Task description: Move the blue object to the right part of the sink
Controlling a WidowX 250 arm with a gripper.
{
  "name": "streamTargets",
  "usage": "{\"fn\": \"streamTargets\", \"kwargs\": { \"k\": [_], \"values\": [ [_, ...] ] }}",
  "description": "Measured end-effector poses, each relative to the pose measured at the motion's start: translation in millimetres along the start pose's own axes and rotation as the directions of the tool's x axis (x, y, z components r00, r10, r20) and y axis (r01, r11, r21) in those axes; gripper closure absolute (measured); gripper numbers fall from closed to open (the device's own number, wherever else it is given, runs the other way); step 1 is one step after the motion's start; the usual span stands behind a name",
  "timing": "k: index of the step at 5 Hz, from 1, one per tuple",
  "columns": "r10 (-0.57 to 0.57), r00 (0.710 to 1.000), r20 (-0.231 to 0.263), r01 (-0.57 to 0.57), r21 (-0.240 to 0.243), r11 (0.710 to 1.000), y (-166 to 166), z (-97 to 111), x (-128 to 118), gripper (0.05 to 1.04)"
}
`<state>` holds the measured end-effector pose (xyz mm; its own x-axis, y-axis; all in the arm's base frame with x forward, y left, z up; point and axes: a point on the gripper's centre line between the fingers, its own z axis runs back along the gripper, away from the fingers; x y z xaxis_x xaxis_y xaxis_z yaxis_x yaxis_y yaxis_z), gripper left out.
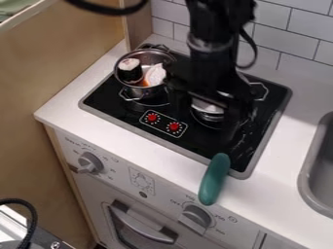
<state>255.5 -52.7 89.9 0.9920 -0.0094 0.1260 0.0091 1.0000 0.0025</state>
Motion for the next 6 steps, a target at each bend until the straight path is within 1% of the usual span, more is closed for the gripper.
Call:
{"fn": "streamTargets", "kwargs": {
  "k": [1,2,3,4,5,6],
  "values": [
    [0.012,1.000,0.023,-0.012,0.017,1.000,-1,-7,-4,0.084],
    [0.006,0.999,0.051,-0.008,0.027,1.000,-9,-17,-10,0.084],
    [-0.001,0.997,0.080,-0.001,0.026,1.000,-13,-25,-15,0.083],
    [-0.003,0.995,0.103,0.001,0.012,1.000,-15,-30,-17,0.084],
    [-0.006,0.991,0.132,0.005,0.008,1.000,-19,-36,-17,0.084],
    [-0.017,0.987,0.162,0.014,0.022,1.000,-21,-45,-18,0.084]
  ]
}}
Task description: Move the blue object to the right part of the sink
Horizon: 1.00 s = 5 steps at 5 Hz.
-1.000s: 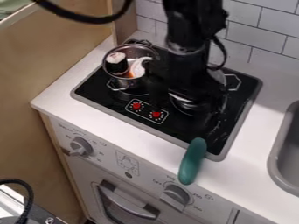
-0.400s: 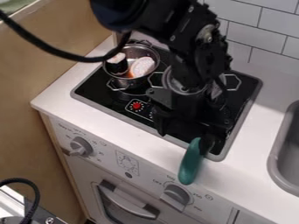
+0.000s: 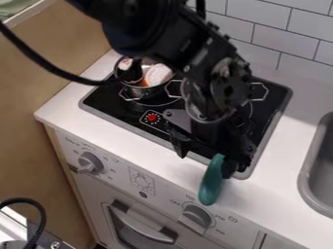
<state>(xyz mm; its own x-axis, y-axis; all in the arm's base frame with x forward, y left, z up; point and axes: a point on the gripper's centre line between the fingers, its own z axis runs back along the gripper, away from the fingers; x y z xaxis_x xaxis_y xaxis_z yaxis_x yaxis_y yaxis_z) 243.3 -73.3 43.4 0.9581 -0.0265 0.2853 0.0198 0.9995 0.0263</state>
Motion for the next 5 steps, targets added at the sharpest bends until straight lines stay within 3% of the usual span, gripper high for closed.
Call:
{"fn": "streamTargets", "kwargs": {
  "k": [3,5],
  "values": [
    [-0.016,0.998,0.056,0.015,0.016,1.000,-7,-18,-4,0.084],
    [-0.014,0.998,0.066,0.013,0.016,1.000,-6,-22,-5,0.114]
  ]
}}
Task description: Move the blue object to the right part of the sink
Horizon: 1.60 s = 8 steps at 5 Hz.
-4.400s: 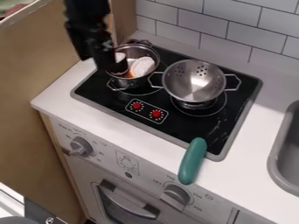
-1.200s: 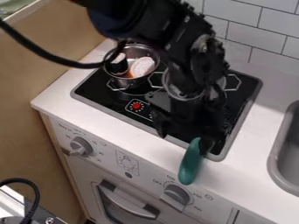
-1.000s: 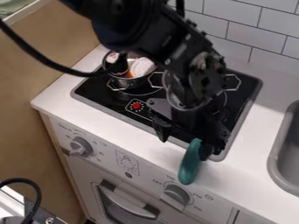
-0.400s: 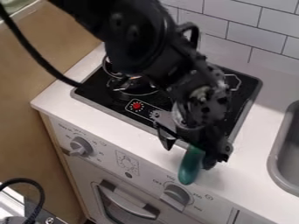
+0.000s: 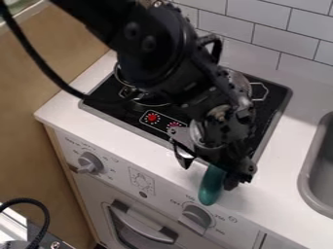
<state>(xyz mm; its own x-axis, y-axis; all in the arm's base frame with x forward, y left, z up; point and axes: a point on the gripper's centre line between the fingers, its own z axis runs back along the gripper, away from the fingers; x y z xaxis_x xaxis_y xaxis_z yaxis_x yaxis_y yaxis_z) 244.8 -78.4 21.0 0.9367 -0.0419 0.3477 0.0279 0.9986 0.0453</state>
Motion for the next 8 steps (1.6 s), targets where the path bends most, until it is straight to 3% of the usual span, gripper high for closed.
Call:
{"fn": "streamTargets", "kwargs": {
  "k": [2,4,5,6,8],
  "values": [
    [0.031,0.999,0.030,-0.030,-0.049,0.998,7,-7,0,0.649],
    [0.034,0.999,0.001,-0.034,-0.092,0.995,14,3,-3,0.719],
    [0.084,0.994,-0.068,-0.093,-0.132,0.987,10,26,13,0.738],
    [0.171,0.983,-0.067,-0.180,-0.149,0.972,-2,46,44,0.738],
    [0.251,0.968,-0.030,-0.253,-0.134,0.958,-33,34,70,0.737]
  ]
}}
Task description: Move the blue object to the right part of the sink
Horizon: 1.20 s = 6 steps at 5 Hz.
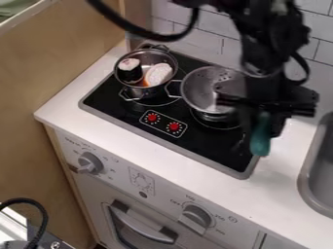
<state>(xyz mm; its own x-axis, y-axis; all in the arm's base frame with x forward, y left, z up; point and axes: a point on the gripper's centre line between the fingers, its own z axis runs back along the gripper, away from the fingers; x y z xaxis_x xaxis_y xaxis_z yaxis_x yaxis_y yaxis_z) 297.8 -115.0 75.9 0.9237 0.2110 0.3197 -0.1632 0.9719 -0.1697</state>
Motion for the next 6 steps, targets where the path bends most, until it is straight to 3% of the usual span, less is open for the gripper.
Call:
{"fn": "streamTargets", "kwargs": {
  "k": [3,6],
  "values": [
    [0.050,0.993,0.105,-0.050,0.001,0.999,-25,-21,43,0.737],
    [0.013,0.989,0.145,-0.021,0.052,0.998,-14,-41,57,0.737]
  ]
}}
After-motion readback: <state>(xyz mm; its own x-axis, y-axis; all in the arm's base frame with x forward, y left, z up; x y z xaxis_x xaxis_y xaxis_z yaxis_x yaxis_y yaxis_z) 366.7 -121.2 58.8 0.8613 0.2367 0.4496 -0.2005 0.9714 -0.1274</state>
